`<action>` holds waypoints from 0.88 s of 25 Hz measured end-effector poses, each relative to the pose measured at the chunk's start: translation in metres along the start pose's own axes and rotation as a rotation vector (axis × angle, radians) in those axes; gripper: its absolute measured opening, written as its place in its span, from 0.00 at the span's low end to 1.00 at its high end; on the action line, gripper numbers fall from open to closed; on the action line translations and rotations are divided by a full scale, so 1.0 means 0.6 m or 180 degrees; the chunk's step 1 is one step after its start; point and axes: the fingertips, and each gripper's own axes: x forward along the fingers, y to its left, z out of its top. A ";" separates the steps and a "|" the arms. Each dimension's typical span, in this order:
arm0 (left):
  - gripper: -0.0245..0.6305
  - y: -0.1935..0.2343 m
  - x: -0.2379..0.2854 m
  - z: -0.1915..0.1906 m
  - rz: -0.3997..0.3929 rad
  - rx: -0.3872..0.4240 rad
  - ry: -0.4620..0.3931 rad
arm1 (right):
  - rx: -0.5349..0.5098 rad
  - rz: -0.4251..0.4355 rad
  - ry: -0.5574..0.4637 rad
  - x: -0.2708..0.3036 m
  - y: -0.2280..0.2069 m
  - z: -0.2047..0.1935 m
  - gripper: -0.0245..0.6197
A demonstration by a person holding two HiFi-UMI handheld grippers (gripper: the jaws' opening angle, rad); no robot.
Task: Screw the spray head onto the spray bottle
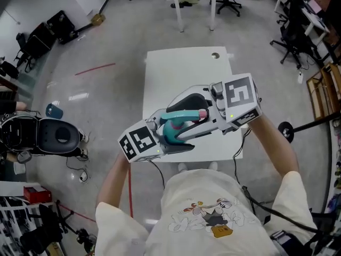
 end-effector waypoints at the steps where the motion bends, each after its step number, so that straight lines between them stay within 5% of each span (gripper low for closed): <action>1: 0.70 -0.001 -0.001 0.000 -0.0022 0.0002 -0.0005 | -0.0019 0.0017 0.0030 0.003 0.001 0.000 0.45; 3: 0.70 -0.006 -0.003 -0.001 -0.0091 -0.0009 -0.0025 | -0.0079 0.0047 0.0071 0.005 0.001 -0.002 0.27; 8: 0.70 -0.003 0.004 -0.005 -0.0113 -0.0043 0.0047 | -0.0178 0.0067 0.0271 0.000 -0.003 -0.010 0.27; 15: 0.70 0.135 -0.013 -0.019 0.1975 -0.0460 0.0306 | 0.0070 -0.0781 0.0110 -0.030 -0.079 -0.017 0.26; 22: 0.70 0.167 -0.031 -0.047 0.3035 -0.0713 0.0100 | 0.0328 -0.1686 0.0136 -0.017 -0.102 -0.036 0.26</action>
